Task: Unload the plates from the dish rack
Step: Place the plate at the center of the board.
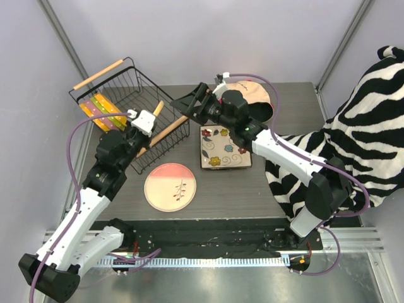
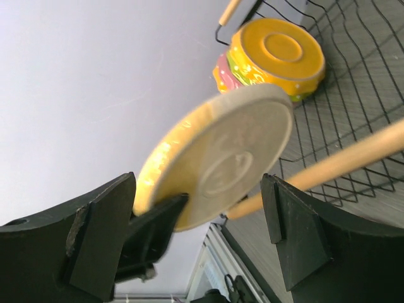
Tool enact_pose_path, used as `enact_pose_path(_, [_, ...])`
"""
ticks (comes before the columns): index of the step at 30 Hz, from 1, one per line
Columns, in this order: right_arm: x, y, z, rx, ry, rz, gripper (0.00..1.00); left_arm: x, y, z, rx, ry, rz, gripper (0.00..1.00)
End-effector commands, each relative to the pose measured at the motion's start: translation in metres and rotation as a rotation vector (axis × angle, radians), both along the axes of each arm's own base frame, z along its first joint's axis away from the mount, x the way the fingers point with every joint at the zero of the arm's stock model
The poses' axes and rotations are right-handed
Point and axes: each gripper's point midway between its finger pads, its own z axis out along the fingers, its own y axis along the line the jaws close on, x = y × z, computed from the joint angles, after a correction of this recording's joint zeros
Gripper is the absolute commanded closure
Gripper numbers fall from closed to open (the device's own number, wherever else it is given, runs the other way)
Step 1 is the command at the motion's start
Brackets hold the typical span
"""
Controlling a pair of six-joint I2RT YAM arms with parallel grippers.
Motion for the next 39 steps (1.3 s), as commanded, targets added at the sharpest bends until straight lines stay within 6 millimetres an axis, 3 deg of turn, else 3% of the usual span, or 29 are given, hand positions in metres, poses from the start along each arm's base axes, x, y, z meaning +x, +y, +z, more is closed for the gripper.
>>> enact_pose_path(1, [0.005,0.01,0.032,0.05,-0.02,-0.004,0.11,-0.004,0.0,0.062,-0.046,-0.228,-0.006,1.0])
enact_pose_path(11, [0.01,0.031,0.007,0.039,0.051,-0.035,0.11,0.0,-0.012,0.049,-0.039,-0.213,-0.024,1.0])
enact_pose_path(18, [0.017,0.042,-0.002,0.005,0.061,-0.028,0.11,-0.002,-0.032,0.034,0.013,-0.2,-0.061,1.0])
enact_pose_path(23, [0.01,0.054,-0.013,-0.021,0.097,0.048,0.13,-0.001,-0.045,0.021,0.073,-0.182,-0.097,1.0])
enact_pose_path(30, [-0.004,0.053,-0.036,-0.111,0.151,0.126,0.21,-0.004,-0.051,0.012,0.139,-0.188,-0.139,1.0])
enact_pose_path(35, [-0.007,0.052,-0.037,-0.122,0.15,0.143,0.28,-0.008,-0.063,0.005,0.153,-0.174,-0.208,1.0])
enact_pose_path(39, [-0.01,0.057,-0.032,-0.098,0.153,0.171,0.42,-0.01,-0.068,-0.001,0.171,-0.171,-0.224,1.0])
